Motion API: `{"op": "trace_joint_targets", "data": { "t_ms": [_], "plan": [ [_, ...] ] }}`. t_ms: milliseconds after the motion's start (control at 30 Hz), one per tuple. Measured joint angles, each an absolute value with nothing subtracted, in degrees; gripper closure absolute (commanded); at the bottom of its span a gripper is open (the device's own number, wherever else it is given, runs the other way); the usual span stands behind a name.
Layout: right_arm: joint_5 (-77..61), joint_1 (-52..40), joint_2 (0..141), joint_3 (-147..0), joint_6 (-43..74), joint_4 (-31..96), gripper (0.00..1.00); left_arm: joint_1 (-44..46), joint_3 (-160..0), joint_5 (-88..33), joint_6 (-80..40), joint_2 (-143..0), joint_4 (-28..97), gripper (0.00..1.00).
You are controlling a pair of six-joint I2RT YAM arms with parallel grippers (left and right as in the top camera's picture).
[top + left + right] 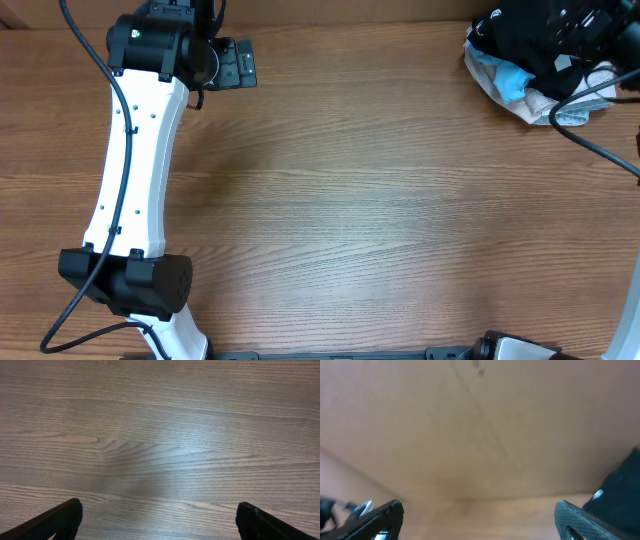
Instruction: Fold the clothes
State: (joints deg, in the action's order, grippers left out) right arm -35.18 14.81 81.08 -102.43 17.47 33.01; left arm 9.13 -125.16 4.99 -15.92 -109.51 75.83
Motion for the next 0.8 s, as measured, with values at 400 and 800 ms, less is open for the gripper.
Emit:
{"op": "trace_joint_targets", "data": {
  "t_ms": [400, 800],
  "plan": [
    [-16.23, 2.79, 81.14, -102.41, 16.75, 19.77, 0.00, 9.13, -125.16, 4.99, -15.92, -109.51, 75.83, 0.00],
    [-3.42, -5.67, 71.26, -79.02, 16.40, -1.65, 0.00, 9.13, -125.16, 5.02, -15.92, -109.51, 75.83, 0.00]
  ]
}}
